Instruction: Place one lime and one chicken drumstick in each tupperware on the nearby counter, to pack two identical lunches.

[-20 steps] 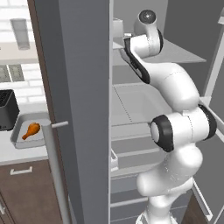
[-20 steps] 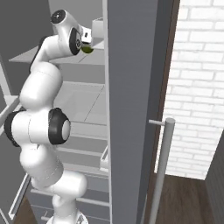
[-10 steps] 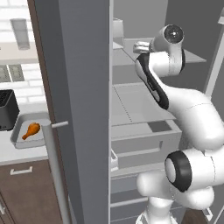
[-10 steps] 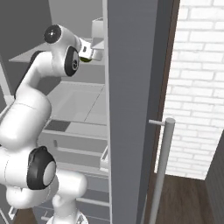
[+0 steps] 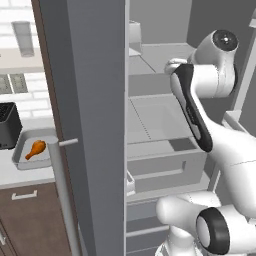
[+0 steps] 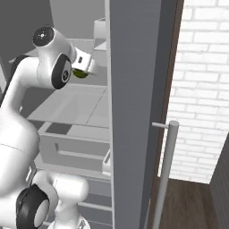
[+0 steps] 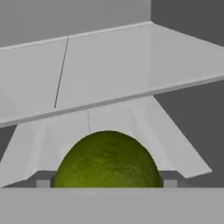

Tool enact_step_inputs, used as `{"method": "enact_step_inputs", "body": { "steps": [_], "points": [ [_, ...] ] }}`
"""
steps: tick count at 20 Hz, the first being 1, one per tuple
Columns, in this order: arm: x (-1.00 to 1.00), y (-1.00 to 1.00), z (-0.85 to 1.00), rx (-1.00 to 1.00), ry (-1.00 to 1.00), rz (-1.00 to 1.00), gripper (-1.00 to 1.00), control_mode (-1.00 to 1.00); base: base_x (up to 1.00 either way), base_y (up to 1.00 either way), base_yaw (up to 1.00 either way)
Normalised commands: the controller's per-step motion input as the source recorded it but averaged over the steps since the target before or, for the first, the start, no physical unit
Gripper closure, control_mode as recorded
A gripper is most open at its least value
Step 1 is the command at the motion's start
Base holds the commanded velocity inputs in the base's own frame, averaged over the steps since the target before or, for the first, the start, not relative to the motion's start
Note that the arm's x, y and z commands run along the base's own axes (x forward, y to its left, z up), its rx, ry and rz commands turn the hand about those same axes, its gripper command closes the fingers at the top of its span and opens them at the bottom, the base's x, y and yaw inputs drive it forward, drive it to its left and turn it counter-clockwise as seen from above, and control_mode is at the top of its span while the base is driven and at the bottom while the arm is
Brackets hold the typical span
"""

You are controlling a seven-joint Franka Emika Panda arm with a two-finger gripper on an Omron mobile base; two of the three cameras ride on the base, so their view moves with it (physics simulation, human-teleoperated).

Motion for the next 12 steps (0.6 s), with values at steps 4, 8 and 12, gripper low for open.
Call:
{"method": "enact_step_inputs", "body": {
  "steps": [4, 8, 12],
  "points": [
    [-1.00, 0.06, -0.14, 0.00, 0.34, 0.09, 1.00, -1.00, 0.00, 0.00, 0.00],
    [-0.99, 0.20, -0.51, 0.00, 0.22, 0.13, 1.00, -1.00, 0.00, 0.00, 0.00],
    [-0.66, 0.25, -0.53, 0.00, 0.20, 0.13, 1.00, -1.00, 0.00, 0.00, 0.00]
  ]
}}
